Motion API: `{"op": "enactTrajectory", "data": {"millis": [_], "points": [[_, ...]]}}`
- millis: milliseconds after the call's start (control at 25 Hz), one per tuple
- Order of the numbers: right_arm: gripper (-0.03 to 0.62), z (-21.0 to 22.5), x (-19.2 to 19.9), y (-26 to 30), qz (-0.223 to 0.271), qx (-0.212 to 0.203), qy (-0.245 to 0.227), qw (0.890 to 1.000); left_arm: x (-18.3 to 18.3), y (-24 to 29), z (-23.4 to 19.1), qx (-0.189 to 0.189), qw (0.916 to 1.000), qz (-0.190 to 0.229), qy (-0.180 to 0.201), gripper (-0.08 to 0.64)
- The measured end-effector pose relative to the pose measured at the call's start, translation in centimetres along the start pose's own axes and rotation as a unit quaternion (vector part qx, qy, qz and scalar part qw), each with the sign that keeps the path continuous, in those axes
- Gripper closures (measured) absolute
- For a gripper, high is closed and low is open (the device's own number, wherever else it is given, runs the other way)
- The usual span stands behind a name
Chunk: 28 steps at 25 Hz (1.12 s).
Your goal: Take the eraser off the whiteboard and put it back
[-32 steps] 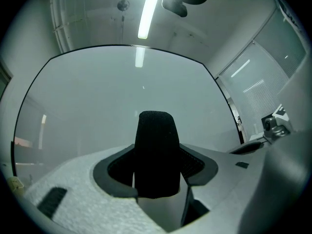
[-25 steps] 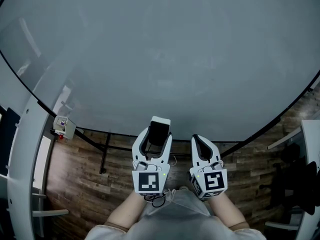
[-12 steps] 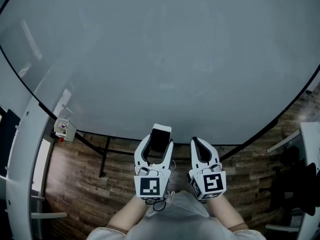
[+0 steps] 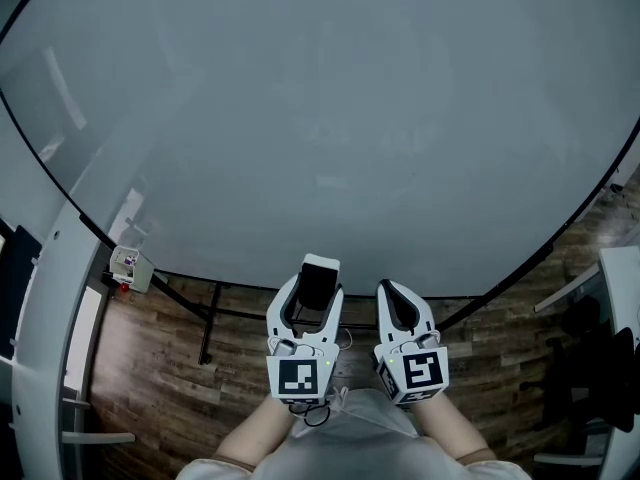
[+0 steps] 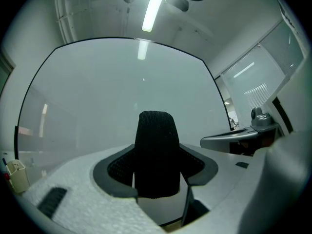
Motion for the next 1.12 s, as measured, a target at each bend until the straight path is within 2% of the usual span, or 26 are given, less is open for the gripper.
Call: {"op": "enactTrajectory", "data": {"millis": [120,320,560,720,880,1000,1120], "points": [[0.566,0.0,-0.3,0.4,0.003,-0.004,-0.006,1.000,-0.4,0.1,-0.3,-0.006,0.9999,0.001,-0.012,0.295],[0.566,0.1,-1.5,1.5,0.018,-0.016,-0.019,1.000,-1.5,0.7,-1.1,-0.011,0.9999,0.008,0.005,0.295],[0.566,0.4,-2.6,1.8,0.021,-0.021,-0.030,0.999,-4.8,2.1,-1.7,-0.010,0.9994,0.033,-0.003,0.295],[0.565,0.5,-2.5,2.0,0.025,-0.019,-0.029,0.999,-6.7,3.7,-2.7,-0.015,0.9977,0.065,0.010,0.295],[0.565,0.3,-2.5,2.3,0.015,-0.018,-0.029,0.999,-9.0,4.9,-2.3,-0.004,0.9974,0.072,0.010,0.295],[0.566,0.7,-2.9,2.2,0.014,-0.011,-0.031,0.999,-9.2,5.8,-1.3,-0.001,0.9974,0.070,0.012,0.295],[0.566,1.4,-3.5,1.9,0.019,-0.002,-0.034,0.999,-8.7,6.5,-0.5,-0.008,0.9978,0.065,-0.002,0.295]]}}
Point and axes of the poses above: the fingertips, and each gripper's own axes: y forward along the fingers, z to its right, x out of its underside, the point moved 10 cm from there along -y, backward along the fingers, and after that the axes turned 6 degrees about -x, right-handed, at the moved point
